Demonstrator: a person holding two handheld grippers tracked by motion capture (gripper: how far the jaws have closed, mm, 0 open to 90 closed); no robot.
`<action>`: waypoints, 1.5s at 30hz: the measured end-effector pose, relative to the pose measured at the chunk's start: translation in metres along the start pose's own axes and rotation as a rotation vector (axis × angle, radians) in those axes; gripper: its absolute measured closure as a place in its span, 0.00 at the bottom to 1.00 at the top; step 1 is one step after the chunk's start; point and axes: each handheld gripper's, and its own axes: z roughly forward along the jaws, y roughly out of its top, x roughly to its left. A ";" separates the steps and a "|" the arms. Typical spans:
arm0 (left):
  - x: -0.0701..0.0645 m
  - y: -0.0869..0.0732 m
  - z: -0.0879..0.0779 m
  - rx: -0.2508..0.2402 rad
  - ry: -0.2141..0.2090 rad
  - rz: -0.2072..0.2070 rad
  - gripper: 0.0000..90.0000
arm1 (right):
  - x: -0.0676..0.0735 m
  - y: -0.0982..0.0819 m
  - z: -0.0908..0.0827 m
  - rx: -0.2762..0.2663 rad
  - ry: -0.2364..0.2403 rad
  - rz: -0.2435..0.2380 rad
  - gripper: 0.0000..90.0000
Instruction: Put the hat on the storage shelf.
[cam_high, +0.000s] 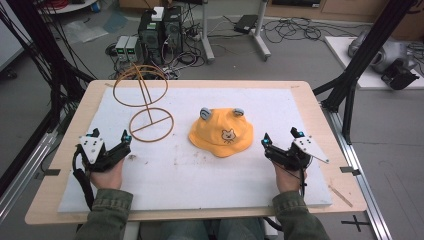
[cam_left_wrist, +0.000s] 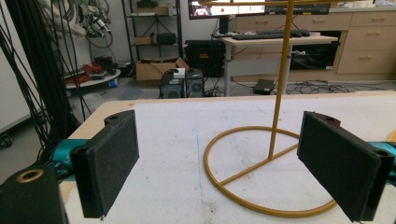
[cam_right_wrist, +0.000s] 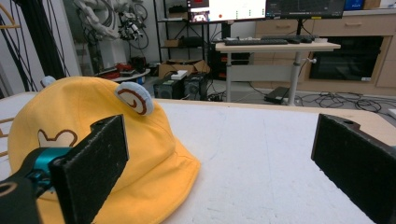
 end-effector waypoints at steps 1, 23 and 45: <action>0.001 0.000 0.000 0.001 0.001 0.002 0.14 | 0.000 0.000 0.000 0.000 0.000 0.000 0.04; -0.001 0.001 -0.001 0.001 -0.009 -0.001 0.15 | 0.002 0.006 -0.001 -0.021 0.047 0.043 0.04; 0.014 -0.001 -0.011 0.005 0.020 -0.031 0.15 | 0.066 0.031 0.051 0.060 0.242 -0.003 0.04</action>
